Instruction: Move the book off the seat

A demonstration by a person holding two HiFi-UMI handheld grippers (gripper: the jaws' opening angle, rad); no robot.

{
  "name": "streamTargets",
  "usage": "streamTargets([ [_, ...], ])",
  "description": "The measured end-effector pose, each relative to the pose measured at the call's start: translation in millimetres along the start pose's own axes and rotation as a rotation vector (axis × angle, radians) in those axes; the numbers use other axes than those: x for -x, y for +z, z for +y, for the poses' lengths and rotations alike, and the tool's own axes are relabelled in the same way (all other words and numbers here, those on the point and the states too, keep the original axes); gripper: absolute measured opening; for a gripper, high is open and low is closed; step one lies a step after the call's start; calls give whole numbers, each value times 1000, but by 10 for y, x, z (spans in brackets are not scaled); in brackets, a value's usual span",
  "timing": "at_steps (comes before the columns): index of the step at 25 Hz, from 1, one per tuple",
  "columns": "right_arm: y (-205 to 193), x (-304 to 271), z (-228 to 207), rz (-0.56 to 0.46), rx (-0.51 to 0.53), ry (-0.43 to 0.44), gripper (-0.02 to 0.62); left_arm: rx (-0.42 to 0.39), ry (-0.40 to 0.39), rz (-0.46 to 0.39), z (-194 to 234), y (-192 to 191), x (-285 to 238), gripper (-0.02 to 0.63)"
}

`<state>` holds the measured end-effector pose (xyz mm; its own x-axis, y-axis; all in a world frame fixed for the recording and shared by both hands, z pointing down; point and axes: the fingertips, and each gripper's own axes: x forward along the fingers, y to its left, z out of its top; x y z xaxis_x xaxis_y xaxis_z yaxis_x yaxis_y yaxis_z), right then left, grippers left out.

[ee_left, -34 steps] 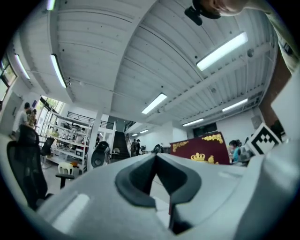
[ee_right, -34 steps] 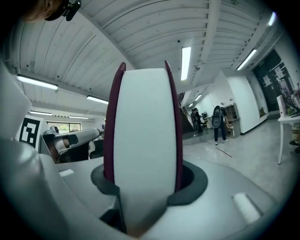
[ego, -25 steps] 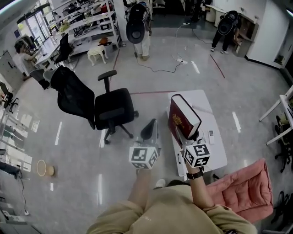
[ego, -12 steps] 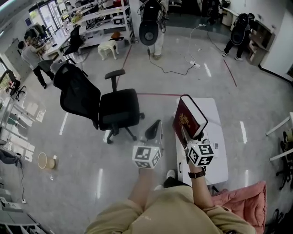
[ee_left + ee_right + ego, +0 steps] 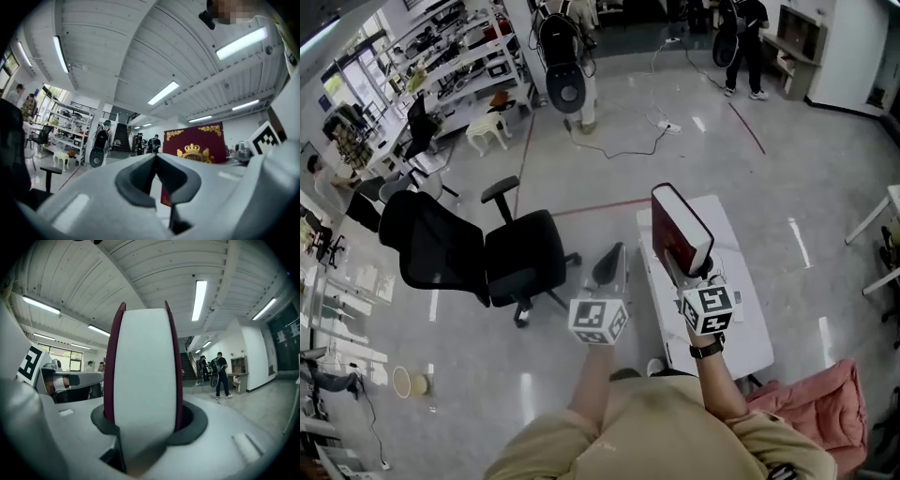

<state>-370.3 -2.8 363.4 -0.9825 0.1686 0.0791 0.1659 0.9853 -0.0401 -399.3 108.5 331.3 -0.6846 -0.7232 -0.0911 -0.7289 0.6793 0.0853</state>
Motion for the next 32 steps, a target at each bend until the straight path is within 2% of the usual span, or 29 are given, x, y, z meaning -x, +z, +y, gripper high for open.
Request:
streamTargets([
  [8, -217, 166, -920, 10, -92, -203, 215, -2, -240, 56, -638, -281, -910, 3],
  [12, -379, 366, -1385, 19, -159, -368, 216, 14, -414, 97, -1014, -494, -1360, 3],
  [18, -428, 831, -1974, -21, -213, -630, 216, 23, -671, 118, -1662, -604, -1844, 3],
  [22, -647, 1259, -2134, -33, -282, -810, 216, 41, -875, 177, -2091, -897, -1893, 3],
  [25, -874, 1672, -2152, -26, -327, -928, 216, 55, -997, 220, -2417, -1118, -1795, 3],
  [28, -1094, 2093, -2095, -33, -383, -1011, 216, 80, -1094, 256, -2735, -1305, -1684, 3],
  [32, -1385, 2527, -2020, 0, -435, -1078, 216, 77, -1184, 309, -3151, -1549, -1529, 3],
])
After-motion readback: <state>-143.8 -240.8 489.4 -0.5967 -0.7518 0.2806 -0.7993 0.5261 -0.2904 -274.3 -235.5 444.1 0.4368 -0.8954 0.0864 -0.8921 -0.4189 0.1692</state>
